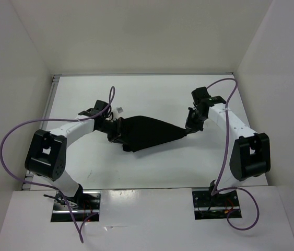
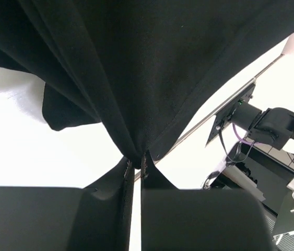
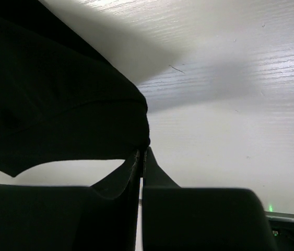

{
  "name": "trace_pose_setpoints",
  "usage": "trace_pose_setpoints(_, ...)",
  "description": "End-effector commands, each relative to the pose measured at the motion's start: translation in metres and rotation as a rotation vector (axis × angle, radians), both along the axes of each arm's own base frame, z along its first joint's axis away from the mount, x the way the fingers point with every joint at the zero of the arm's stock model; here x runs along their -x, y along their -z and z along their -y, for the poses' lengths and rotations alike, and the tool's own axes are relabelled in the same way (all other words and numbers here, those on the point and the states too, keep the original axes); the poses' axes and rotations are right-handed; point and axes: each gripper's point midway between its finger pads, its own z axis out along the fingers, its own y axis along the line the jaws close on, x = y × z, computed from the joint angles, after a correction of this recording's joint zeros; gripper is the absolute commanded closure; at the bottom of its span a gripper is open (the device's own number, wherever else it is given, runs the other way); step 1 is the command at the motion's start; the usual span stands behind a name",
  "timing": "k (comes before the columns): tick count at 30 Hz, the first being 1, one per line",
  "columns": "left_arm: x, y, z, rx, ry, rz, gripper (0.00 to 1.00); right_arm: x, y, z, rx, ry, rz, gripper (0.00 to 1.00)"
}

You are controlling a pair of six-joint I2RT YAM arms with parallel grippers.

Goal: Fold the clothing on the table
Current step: Flatten the skirt out

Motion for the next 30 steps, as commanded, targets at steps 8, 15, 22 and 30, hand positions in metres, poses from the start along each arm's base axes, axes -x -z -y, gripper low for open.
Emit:
trace_pose_setpoints(8,-0.020,-0.027,0.003,0.020,-0.033,0.117,1.00,-0.003,-0.014,0.006,0.001,0.022,0.053,1.00)
trace_pose_setpoints(15,-0.086,-0.163,0.002,0.166,-0.076,0.435,1.00,-0.055,-0.113,0.011,0.027,0.029,0.350,1.00)
trace_pose_setpoints(22,-0.134,-0.227,0.000,0.306,-0.033,0.539,1.00,-0.091,-0.211,0.008,0.022,-0.018,0.616,1.00)
trace_pose_setpoints(30,-0.089,-0.257,0.000,0.407,0.072,0.596,1.00,-0.065,-0.244,-0.001,-0.020,-0.099,0.711,1.00)
